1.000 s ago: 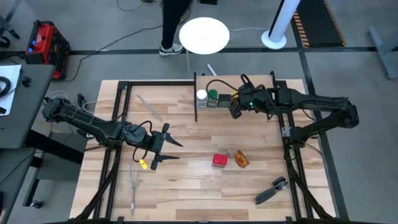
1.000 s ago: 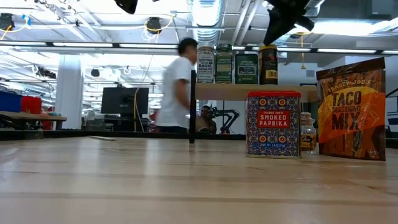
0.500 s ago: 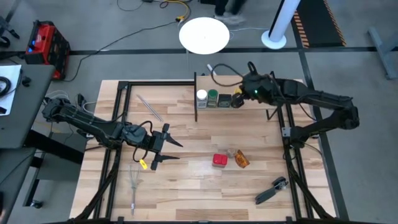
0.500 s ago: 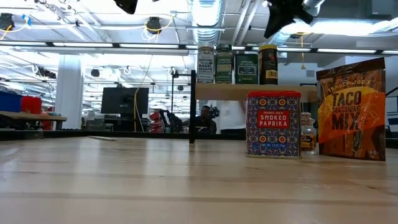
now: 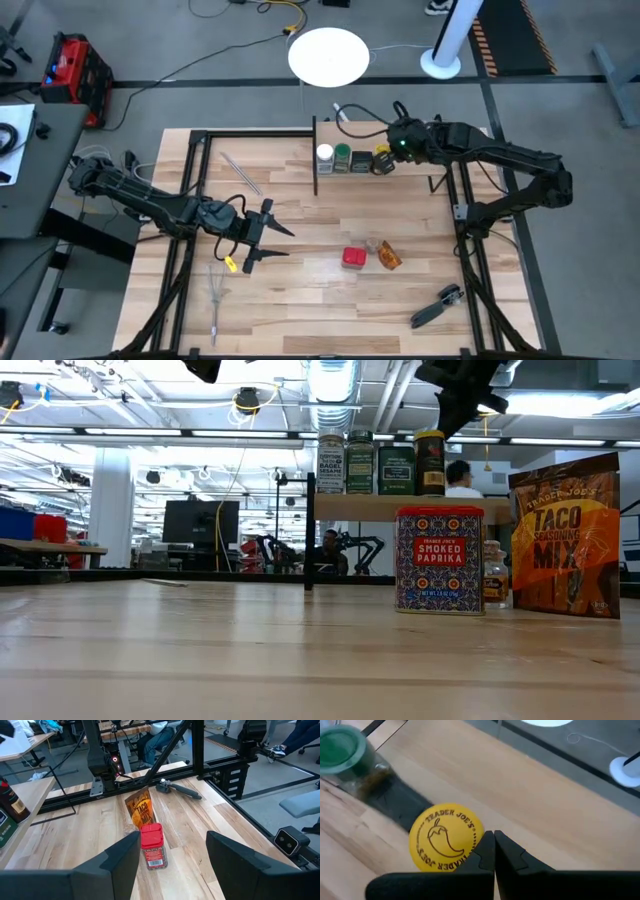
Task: Shelf spices
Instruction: Put the brown seasoning bottle on the shelf
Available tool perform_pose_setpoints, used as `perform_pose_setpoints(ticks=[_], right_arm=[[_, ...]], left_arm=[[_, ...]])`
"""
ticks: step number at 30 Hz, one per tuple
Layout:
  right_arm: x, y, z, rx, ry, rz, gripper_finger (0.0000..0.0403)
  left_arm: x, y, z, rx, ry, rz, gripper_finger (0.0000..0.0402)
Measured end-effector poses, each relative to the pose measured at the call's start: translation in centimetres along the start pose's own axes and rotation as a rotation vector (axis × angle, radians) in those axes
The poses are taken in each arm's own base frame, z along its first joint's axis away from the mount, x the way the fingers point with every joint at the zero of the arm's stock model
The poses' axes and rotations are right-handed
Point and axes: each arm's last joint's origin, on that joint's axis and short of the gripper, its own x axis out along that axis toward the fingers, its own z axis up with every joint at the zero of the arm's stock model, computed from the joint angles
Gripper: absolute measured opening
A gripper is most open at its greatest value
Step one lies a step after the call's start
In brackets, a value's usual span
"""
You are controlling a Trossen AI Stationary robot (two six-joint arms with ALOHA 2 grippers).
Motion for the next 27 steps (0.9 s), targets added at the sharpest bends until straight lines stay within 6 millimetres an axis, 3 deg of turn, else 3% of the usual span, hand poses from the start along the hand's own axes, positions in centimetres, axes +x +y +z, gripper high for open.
perform_pose_setpoints(ticks=[14, 27], right_arm=[[-0.9, 1.2, -0.6, -0.002, -0.079, -0.051, 0.0002], [-2.5, 4.1, -1.5, -0.054, -0.15, 0.087, 0.0002]], left_arm=[[0.0, 0.0, -0.1, -0.004, 0.01, -0.002, 0.0219], [0.0, 0.0, -0.1, -0.002, 0.01, -0.002, 0.0219]])
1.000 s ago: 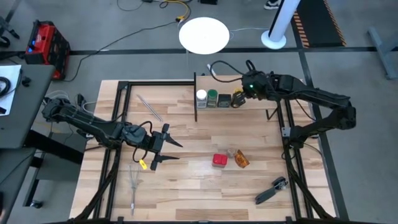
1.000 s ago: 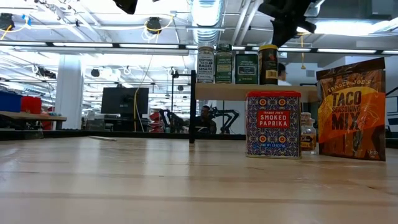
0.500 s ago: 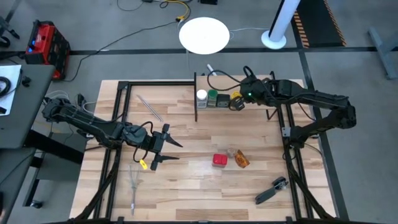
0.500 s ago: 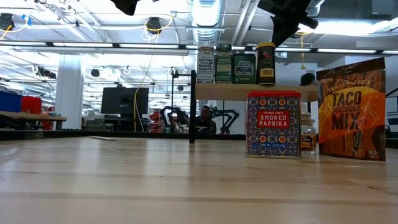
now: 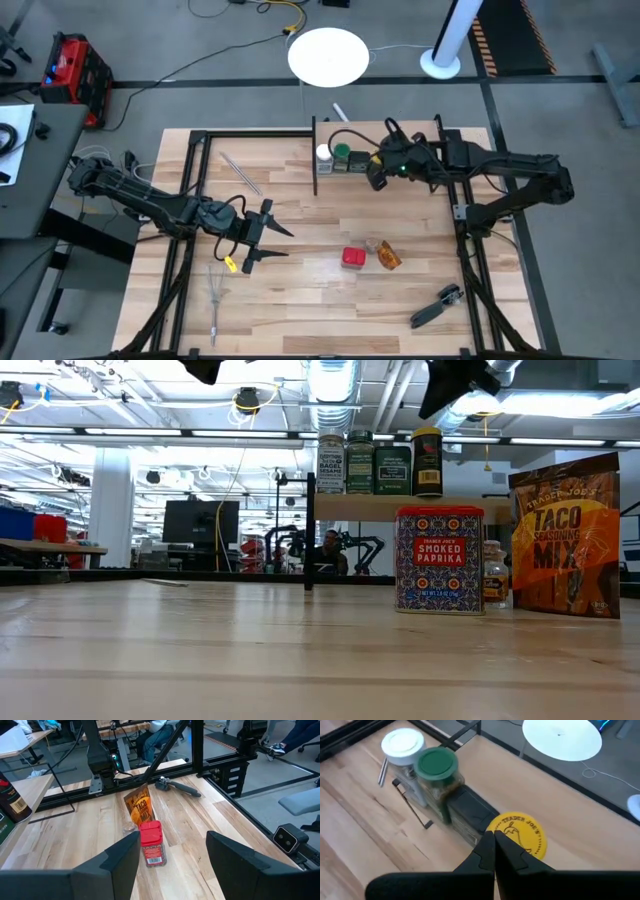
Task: Shelf spices
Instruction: Put the brown seasoning bottle on the shelf
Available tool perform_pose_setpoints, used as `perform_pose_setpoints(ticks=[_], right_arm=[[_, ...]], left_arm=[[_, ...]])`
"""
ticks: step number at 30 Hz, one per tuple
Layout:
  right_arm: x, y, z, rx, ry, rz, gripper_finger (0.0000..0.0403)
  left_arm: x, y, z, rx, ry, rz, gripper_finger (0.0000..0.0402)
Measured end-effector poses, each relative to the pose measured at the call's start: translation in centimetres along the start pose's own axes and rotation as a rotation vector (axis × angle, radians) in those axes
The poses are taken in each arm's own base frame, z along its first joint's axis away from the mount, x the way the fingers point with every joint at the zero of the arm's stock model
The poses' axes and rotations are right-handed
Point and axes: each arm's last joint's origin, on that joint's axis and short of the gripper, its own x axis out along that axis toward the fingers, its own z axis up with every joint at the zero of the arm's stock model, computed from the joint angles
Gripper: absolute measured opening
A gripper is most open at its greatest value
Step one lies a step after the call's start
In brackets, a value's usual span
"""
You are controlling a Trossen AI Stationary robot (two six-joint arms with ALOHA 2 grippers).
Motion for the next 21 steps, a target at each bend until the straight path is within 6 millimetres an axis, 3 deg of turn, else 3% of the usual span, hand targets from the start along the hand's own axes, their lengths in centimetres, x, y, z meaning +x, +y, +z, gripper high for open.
perform_pose_setpoints(ticks=[14, 21], right_arm=[[2.7, -0.2, 0.4, 0.013, 0.043, -0.07, 0.0002], [1.6, -0.3, 1.7, 0.011, 0.011, -0.046, 0.0002]], left_arm=[[0.0, 0.0, 0.0, -0.004, 0.0, 0.0, 0.0219], [0.0, 0.0, 0.0, 0.008, 0.003, 0.0, 0.0219]])
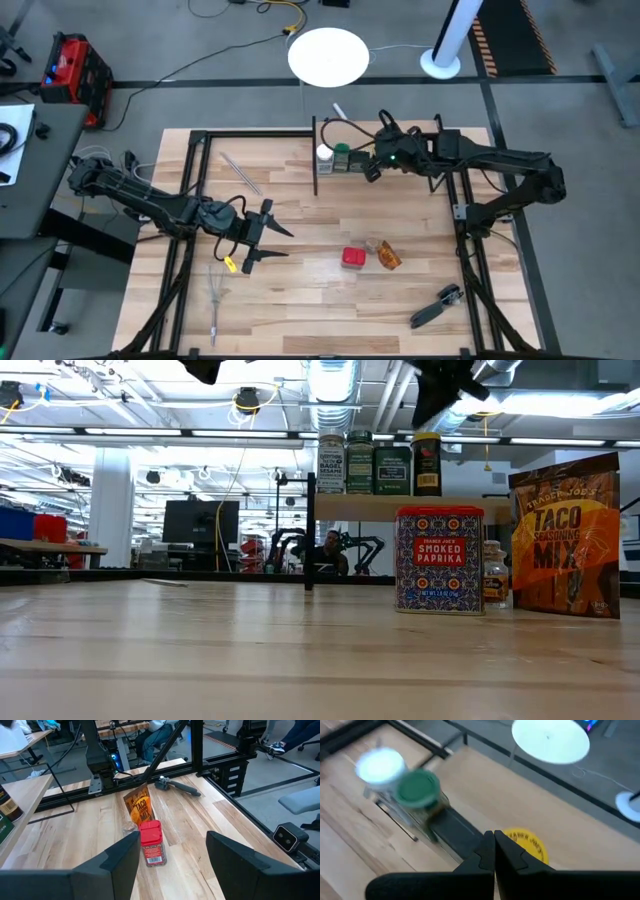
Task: Shelf spices
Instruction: Put the brown seasoning bottle on the shelf
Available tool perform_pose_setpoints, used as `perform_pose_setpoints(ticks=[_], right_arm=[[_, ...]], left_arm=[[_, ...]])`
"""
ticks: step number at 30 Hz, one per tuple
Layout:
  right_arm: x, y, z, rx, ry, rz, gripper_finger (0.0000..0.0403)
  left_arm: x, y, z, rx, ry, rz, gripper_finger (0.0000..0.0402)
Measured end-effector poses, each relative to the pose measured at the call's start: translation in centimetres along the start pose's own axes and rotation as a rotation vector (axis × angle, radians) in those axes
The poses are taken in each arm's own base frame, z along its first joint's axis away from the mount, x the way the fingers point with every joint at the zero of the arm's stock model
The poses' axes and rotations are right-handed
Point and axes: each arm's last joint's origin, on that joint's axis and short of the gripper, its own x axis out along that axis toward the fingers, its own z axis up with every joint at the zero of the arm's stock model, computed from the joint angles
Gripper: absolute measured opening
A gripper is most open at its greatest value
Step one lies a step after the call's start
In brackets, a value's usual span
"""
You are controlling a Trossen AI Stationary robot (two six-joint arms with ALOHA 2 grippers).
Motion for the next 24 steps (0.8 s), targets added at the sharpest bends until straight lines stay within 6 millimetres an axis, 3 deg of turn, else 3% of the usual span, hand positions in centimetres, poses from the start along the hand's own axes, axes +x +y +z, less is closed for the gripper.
perform_pose_setpoints(ticks=[5, 14, 24], right_arm=[[-0.5, -0.6, 1.1, 0.0, -0.028, -0.006, 0.0002], [0.3, -2.1, 0.5, 0.017, 0.079, -0.103, 0.0002], [0.2, -1.4, -0.2, 0.023, 0.122, -0.087, 0.0002]], left_arm=[[0.0, 0.0, 0.0, -0.002, 0.0, 0.0, 0.0219], [0.0, 0.0, 0.0, -0.008, 0.001, 0.0, 0.0219], [0.0, 0.0, 0.0, -0.007, 0.0, 0.0, 0.0219]])
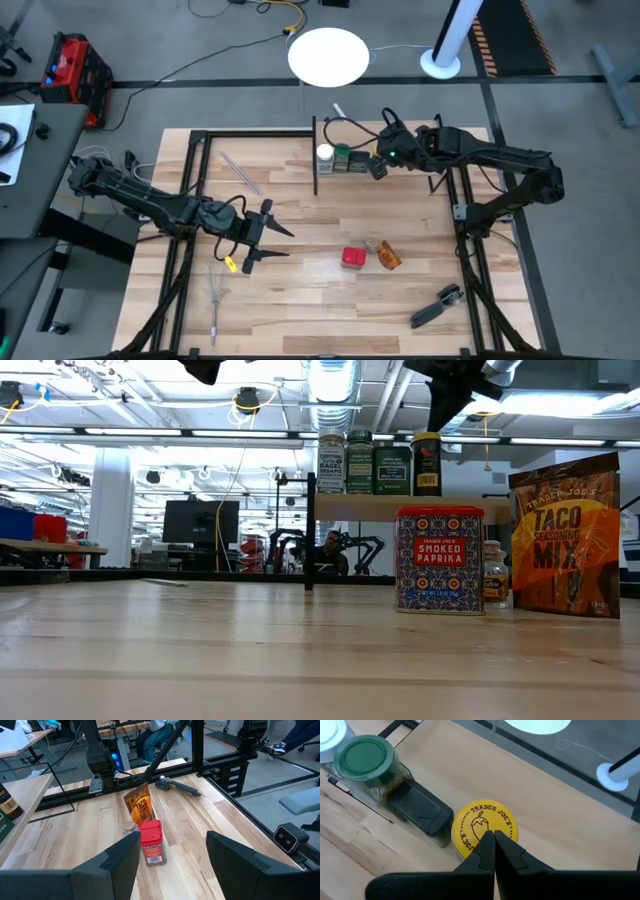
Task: Shelf spices
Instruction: Put the brown seasoning bottle on the shelf
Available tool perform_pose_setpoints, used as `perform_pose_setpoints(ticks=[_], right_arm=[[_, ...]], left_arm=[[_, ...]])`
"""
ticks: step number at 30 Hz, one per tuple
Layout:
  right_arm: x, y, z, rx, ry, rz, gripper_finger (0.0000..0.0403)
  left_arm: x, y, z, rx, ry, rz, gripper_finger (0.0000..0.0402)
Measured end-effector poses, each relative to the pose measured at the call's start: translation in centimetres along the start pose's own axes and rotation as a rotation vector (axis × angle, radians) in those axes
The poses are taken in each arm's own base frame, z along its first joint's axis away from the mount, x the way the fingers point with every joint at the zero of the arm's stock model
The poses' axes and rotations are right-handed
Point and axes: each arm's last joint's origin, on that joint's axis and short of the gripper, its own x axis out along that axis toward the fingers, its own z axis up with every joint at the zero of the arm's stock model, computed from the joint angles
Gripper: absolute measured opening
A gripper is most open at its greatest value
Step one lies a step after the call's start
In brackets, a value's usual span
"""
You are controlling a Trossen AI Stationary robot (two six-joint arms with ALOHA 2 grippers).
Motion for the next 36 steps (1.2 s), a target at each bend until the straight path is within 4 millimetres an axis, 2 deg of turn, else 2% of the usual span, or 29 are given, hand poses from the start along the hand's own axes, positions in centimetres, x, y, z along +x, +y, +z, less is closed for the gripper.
perform_pose_setpoints(ticks=[5, 20, 36], right_arm=[[-0.3, 0.2, -0.3, 0.032, 0.01, 0.005, 0.0002], [-1.4, 1.8, -1.0, -0.025, -0.045, 0.042, 0.0002], [-1.1, 1.7, -0.3, -0.034, -0.082, 0.057, 0.0002]], left_arm=[[0.0, 0.0, 0.0, -0.002, 0.0, 0.0, 0.0219], [0.0, 0.0, 0.0, 0.003, 0.0, 0.0, 0.0219], [0.0, 0.0, 0.0, 0.001, 0.0, 0.0, 0.0219]])
